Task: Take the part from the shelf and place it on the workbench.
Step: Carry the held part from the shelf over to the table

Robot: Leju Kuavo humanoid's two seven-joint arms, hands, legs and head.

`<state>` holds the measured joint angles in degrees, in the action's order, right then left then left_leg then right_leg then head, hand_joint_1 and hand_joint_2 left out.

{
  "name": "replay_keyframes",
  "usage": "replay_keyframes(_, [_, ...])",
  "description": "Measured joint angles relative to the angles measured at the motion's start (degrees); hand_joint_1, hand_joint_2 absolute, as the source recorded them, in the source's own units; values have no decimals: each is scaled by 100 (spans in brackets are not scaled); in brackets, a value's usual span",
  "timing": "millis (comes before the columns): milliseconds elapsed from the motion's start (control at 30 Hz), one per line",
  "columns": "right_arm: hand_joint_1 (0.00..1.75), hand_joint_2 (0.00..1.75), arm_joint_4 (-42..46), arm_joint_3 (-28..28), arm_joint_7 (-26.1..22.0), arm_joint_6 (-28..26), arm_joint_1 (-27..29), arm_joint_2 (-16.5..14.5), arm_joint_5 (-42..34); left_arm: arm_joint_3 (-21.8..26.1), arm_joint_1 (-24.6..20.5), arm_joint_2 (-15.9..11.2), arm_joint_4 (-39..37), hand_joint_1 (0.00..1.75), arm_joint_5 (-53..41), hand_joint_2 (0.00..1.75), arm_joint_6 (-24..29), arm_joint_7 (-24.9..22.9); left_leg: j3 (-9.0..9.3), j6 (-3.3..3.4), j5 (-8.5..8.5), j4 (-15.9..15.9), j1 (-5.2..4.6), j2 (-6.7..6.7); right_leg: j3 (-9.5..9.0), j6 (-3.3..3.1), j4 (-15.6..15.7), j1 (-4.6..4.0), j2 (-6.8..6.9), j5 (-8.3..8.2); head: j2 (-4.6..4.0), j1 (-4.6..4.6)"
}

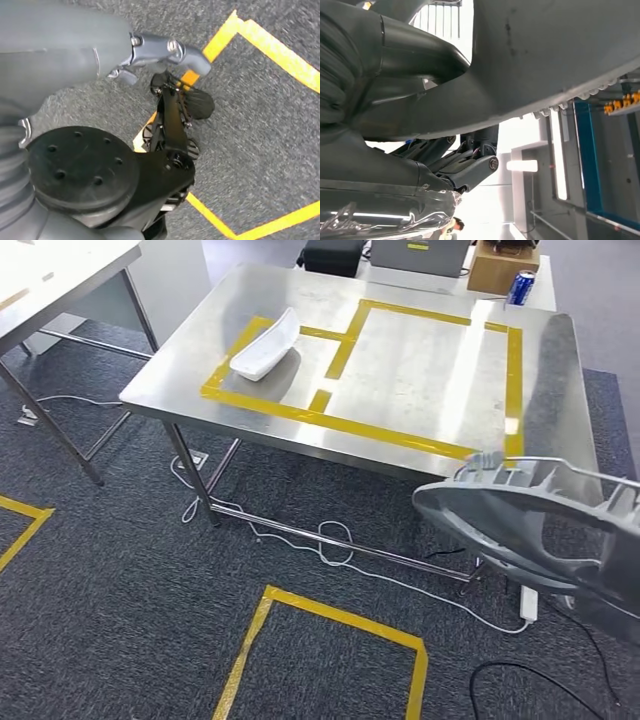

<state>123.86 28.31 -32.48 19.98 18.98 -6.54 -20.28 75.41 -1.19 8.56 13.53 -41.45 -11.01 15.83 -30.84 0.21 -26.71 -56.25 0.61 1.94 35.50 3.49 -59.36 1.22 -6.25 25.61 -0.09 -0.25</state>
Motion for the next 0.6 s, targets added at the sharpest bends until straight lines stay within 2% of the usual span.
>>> replay_keyframes(67, [175, 175, -1, -10, 5, 6, -16, 5, 1, 42, -4, 16, 0, 0, 12, 175, 2, -22, 3, 60, -1, 10, -17, -160, 291, 24, -652, -20, 411, 371, 0, 40])
replay_keyframes(100, [175, 175, -1, -18, 7, 7, -24, 7, 1, 67, 2, 25, 0, 0, 35, 175, -1, -34, 4, 74, -7, 9, -31, -245, 483, 36, -1079, -20, 523, 575, 0, 51])
replay_keyframes(133, [175, 175, -2, -24, 8, 5, -21, 7, 1, 94, 7, 32, 0, 0, 67, 175, -3, -48, 8, 79, -13, 8, -41, -329, 630, 42, -1415, -18, 568, 704, 0, 51])
replay_keyframes(167, [175, 175, -2, -28, 9, 4, -11, 7, 1, 125, 9, 33, 0, 0, 100, 175, -3, -62, 15, 79, -20, 7, -48, -410, 679, 45, -1560, -17, 586, 723, 0, 51])
replay_keyframes(200, [175, 175, -2, -31, 14, -1, -3, 7, 2, 156, 7, 36, 0, 0, 122, 175, 3, -75, 29, 74, -31, 7, -51, -489, 600, 43, -1454, -18, 601, 626, 0, 51])
replay_keyframes(267, [175, 175, -2, -34, 26, -58, 5, 7, 28, 202, -7, 48, 0, 0, 131, 175, 59, -118, 79, 36, -64, 5, -54, -595, 146, 27, -680, -18, 682, 272, 0, 50])
replay_keyframes(300, [175, 175, -3, -35, 38, -130, 5, 5, 53, 218, -21, 55, 0, 0, 122, 175, 104, -150, 98, 5, -85, -2, -66, -631, -88, 10, -289, -23, 728, 142, 0, 49])
replay_keyframes(333, [175, 175, -3, -36, 55, -237, 6, 3, 80, 229, -35, 60, 0, 0, 105, 175, 150, -185, 111, -28, -98, -8, -78, -651, -247, -14, -24, -29, 757, 71, 0, 44])
replay_keyframes(367, [175, 175, -4, -35, 84, -367, 8, 1, 98, 239, -52, 64, 0, 0, 87, 175, 186, -215, 119, -59, -101, -11, -88, -674, -315, -42, 91, -39, 770, 57, 0, 41])
replay_keyframes(433, [175, 175, -5, -36, 156, -609, 14, -2, 80, 257, -76, 70, 0, 0, 63, 175, 216, -244, 125, -117, -90, -5, -88, -695, -300, -111, 97, -50, 729, 49, 0, 35])
replay_keyframes(500, [175, 175, -6, -36, 229, -762, 13, -2, -7, 279, -83, 73, 0, 0, 16, 175, 253, -253, 73, -185, -185, -112, -69, -552, -285, -175, 114, -33, 698, 26, 0, 24])
replay_keyframes(533, [175, 175, -7, -36, 263, -809, 11, -2, -59, 286, -80, 73, 0, 0, -36, 175, 292, -277, -24, -213, -321, -316, -63, -442, -281, -204, 125, -19, 684, 13, 0, 14])
replay_keyframes(600, [175, 175, -20, -36, 326, -855, 8, -3, -139, 290, -64, 74, 0, 0, -164, 175, 404, -374, -376, -248, -682, -1035, -57, -278, -260, -241, 126, -11, 652, 2, 0, -3])
